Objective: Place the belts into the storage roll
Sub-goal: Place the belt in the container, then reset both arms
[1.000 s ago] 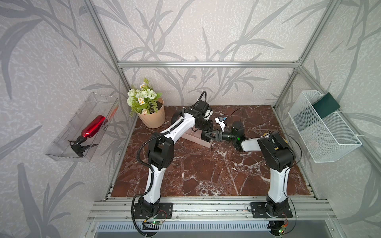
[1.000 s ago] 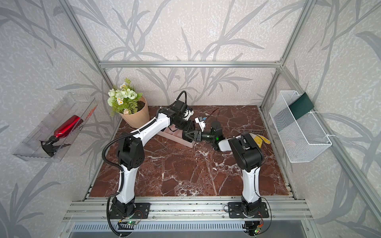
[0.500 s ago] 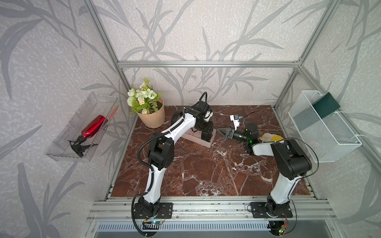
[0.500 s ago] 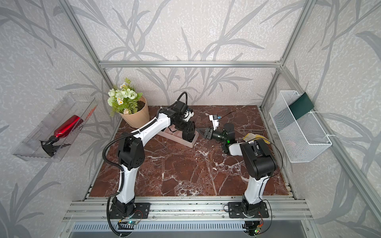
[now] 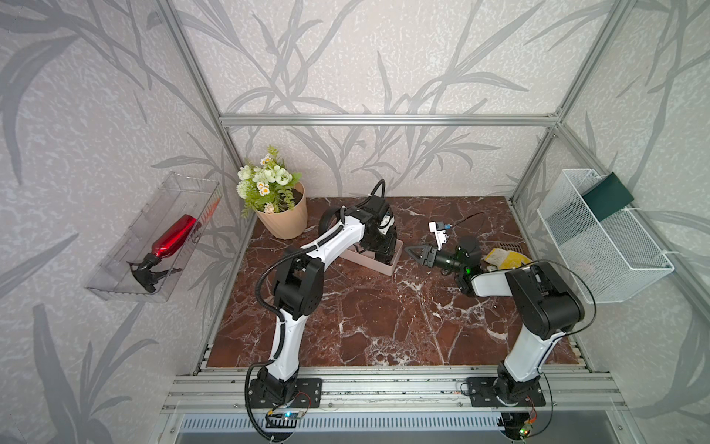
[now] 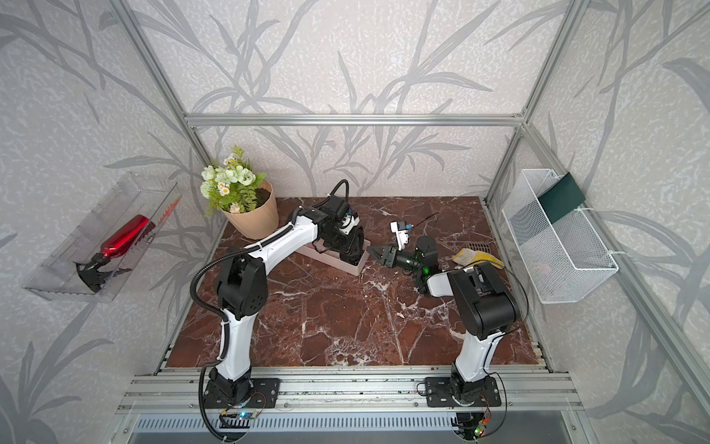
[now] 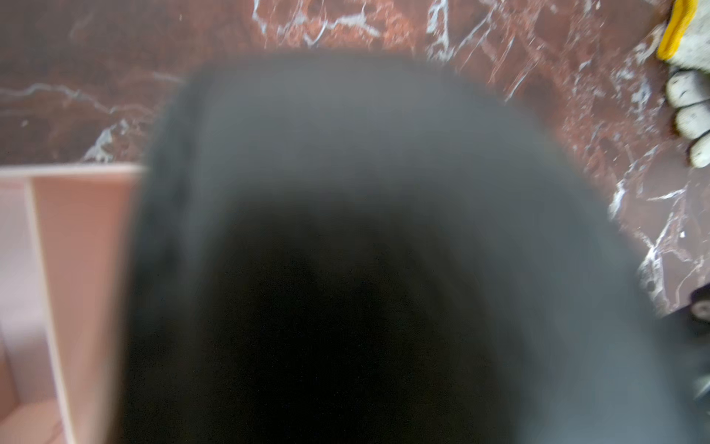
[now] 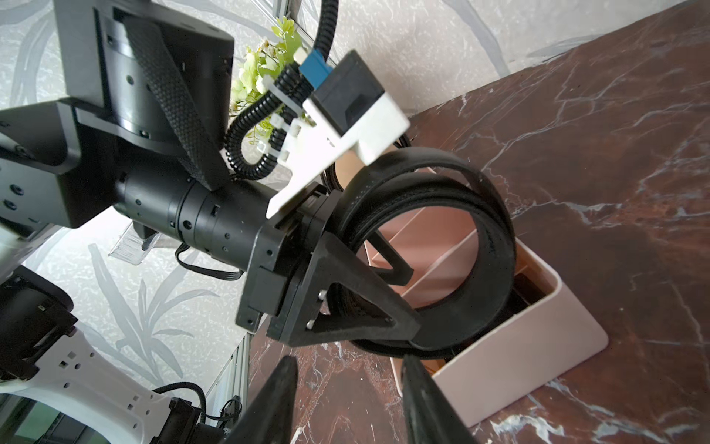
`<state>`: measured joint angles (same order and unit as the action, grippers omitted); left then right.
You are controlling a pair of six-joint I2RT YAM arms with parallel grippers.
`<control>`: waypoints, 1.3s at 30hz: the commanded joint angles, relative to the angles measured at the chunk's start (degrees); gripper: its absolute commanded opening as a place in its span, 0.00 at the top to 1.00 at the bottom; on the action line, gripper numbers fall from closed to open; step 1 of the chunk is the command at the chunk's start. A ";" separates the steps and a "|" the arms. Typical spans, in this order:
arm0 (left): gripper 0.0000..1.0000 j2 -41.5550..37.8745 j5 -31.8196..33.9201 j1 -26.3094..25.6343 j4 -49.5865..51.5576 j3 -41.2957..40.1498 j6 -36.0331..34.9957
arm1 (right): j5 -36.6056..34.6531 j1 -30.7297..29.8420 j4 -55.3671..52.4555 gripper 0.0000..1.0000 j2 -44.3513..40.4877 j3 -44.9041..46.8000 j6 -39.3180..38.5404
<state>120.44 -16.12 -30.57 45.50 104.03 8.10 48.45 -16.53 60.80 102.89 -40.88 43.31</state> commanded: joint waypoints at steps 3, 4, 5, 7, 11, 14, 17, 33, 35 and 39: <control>0.44 -3.49 1.88 -0.29 0.01 -1.67 -1.19 | -1.02 -0.08 -2.30 0.54 -3.61 0.71 -1.49; 0.44 -4.04 1.63 -0.31 -0.05 -1.61 -1.33 | -1.52 -0.08 -3.49 0.54 -4.41 0.80 -1.92; 0.40 -4.78 1.21 -0.31 -0.77 -1.87 -1.34 | -2.08 -0.08 -5.17 0.54 -4.80 0.86 -2.67; 0.01 -7.00 0.44 -0.30 -3.29 -2.77 -1.11 | -2.95 -0.08 -9.23 0.52 -7.95 0.88 -4.53; 0.01 -9.26 -1.10 -0.28 -4.21 -2.14 -1.21 | -3.84 -0.12 -16.19 0.51 -11.73 0.86 -8.12; 0.01 -11.09 -2.15 -0.34 -4.49 -1.79 -1.08 | -4.86 -0.08 -21.65 0.51 -14.72 0.90 -9.95; 0.01 -14.31 -2.91 -0.07 -4.65 -1.57 -0.71 | -8.28 0.01 -29.34 0.51 -19.09 0.60 -12.54; 0.01 -60.13 30.49 11.43 -3.66 -46.45 3.52 | -36.01 13.04 -70.85 0.42 -37.88 -2.01 -34.08; 0.01 -61.38 32.19 12.21 -4.15 -50.82 3.31 | -37.53 13.72 -69.28 0.41 -38.09 -0.27 -35.94; 0.01 -61.93 34.18 12.75 -7.06 -55.70 5.21 | -34.92 14.34 -57.62 0.40 -38.64 6.67 -40.80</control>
<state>59.57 12.16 -18.44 39.27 48.95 11.33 13.08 -2.57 -2.52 64.77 -37.78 7.99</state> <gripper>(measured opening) 0.991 0.602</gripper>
